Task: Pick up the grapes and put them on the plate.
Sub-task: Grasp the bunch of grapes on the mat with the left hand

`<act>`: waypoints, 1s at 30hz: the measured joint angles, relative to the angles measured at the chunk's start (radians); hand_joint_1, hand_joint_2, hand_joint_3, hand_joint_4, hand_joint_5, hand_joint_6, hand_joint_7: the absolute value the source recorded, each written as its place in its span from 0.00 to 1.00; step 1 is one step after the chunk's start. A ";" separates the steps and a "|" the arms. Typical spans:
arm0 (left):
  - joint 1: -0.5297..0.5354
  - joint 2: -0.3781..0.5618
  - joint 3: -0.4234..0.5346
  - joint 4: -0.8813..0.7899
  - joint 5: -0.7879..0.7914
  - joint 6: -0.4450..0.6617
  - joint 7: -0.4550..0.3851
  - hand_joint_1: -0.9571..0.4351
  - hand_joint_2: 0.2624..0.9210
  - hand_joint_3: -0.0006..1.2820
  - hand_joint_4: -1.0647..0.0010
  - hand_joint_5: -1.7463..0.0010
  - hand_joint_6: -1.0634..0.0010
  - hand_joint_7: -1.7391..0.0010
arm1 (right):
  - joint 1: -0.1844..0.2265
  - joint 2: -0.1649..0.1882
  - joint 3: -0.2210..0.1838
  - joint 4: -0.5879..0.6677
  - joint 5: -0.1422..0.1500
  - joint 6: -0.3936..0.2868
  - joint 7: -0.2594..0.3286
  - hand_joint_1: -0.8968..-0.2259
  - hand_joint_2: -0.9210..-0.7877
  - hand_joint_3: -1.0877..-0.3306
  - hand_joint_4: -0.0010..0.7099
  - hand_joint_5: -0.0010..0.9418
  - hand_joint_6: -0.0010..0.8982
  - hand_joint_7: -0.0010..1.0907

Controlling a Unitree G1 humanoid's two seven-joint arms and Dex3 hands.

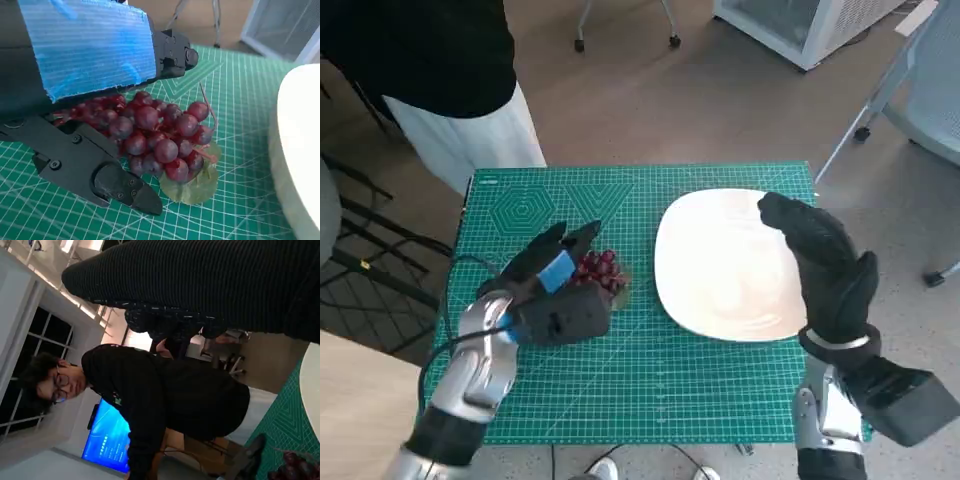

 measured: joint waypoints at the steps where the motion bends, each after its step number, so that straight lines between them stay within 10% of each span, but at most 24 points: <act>1: -0.015 -0.001 -0.010 0.022 0.002 0.001 0.002 0.38 0.69 0.00 1.00 1.00 0.84 0.99 | 0.000 0.000 0.000 -0.002 0.000 0.001 0.000 0.35 0.00 0.48 0.41 0.00 0.11 0.26; 30: -0.326 -0.102 -0.163 0.603 -0.015 -0.037 0.046 0.52 0.69 0.00 1.00 1.00 0.84 1.00 | 0.002 0.000 -0.004 -0.013 0.005 0.017 0.003 0.36 0.00 0.48 0.41 0.00 0.10 0.28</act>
